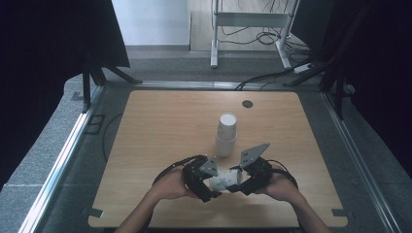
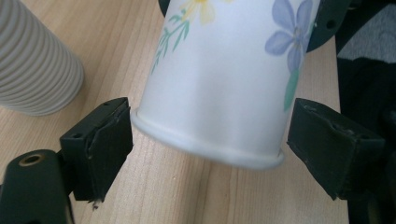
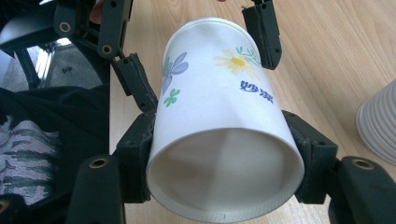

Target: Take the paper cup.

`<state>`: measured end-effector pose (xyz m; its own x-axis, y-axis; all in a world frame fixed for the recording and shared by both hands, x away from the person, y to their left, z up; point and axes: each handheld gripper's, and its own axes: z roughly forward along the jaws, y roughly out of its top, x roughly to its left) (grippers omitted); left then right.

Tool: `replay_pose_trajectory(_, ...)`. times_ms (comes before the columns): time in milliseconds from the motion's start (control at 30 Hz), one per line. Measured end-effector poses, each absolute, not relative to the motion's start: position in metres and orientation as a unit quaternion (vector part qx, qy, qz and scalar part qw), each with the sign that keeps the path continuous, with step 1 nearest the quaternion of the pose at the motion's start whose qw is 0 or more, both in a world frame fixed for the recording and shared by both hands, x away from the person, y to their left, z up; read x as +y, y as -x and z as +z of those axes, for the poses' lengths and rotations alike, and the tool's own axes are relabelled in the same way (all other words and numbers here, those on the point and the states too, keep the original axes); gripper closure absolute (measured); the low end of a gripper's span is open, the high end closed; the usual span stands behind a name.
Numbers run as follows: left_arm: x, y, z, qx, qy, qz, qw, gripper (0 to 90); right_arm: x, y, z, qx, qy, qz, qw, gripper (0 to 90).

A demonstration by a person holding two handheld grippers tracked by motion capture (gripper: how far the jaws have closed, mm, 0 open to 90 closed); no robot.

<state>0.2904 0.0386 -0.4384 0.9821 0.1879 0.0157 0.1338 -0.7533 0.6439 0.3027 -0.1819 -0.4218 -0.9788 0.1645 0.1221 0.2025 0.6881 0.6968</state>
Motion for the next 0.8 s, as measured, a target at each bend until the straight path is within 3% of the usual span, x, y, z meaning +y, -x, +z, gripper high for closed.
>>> replay_pose_trajectory(800,0.063,-0.281,-0.445,0.108,-0.868,0.038,0.483,14.4,-0.203,-0.297,-0.42,-0.879,0.102,-0.466,0.022,36.5)
